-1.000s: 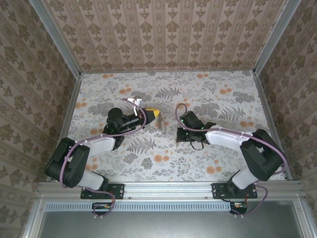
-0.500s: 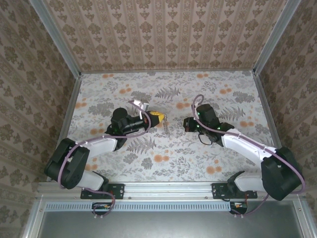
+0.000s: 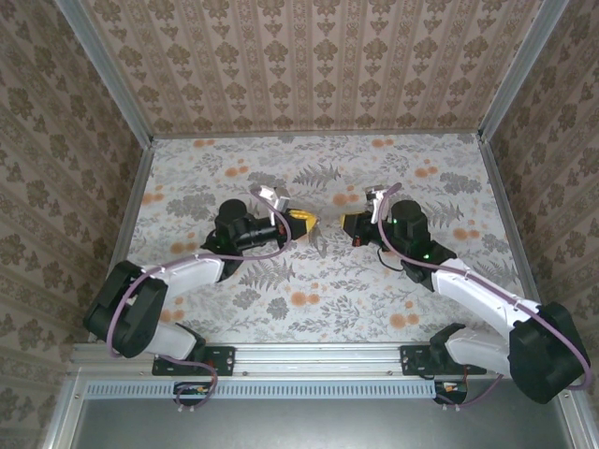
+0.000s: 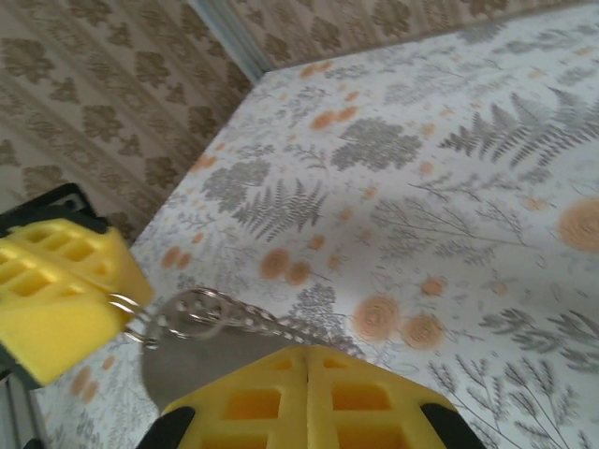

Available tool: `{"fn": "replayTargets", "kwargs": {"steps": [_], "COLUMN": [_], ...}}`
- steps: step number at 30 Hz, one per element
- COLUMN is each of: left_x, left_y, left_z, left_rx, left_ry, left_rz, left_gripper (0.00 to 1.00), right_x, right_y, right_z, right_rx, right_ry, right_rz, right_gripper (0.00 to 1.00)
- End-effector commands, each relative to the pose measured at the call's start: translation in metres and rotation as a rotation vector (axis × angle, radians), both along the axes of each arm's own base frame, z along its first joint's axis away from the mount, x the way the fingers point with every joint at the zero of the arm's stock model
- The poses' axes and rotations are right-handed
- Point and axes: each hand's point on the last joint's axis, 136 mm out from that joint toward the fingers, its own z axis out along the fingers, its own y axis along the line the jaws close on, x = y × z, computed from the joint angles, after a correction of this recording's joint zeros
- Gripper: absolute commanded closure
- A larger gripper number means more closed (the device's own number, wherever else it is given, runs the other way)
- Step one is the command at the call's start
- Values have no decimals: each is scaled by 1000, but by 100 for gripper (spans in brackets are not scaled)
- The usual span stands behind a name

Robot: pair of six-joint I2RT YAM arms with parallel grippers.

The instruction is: Put the keys on the keyring

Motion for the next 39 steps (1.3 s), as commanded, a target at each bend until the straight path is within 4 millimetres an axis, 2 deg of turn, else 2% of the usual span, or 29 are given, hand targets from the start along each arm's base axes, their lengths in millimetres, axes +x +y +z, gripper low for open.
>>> {"fn": "replayTargets", "kwargs": {"steps": [1, 7, 22, 39], "left_x": [-6, -9, -7, -15], "left_y": [-13, -23, -31, -32], "left_z": [12, 10, 6, 11], "left_rx": [8, 36, 38, 22], "left_ry": [-73, -66, -43, -45], "left_rz": [-67, -99, -117, -148], "left_gripper": [100, 100, 100, 100], "right_x": [-9, -14, -24, -13], "right_y": [9, 13, 18, 29], "right_z": [25, 33, 40, 35], "right_rx": [38, 53, 76, 74], "right_ry": [-120, -151, -172, -149], "right_rz": [88, 122, 175, 181], "right_gripper": [100, 100, 100, 100]}}
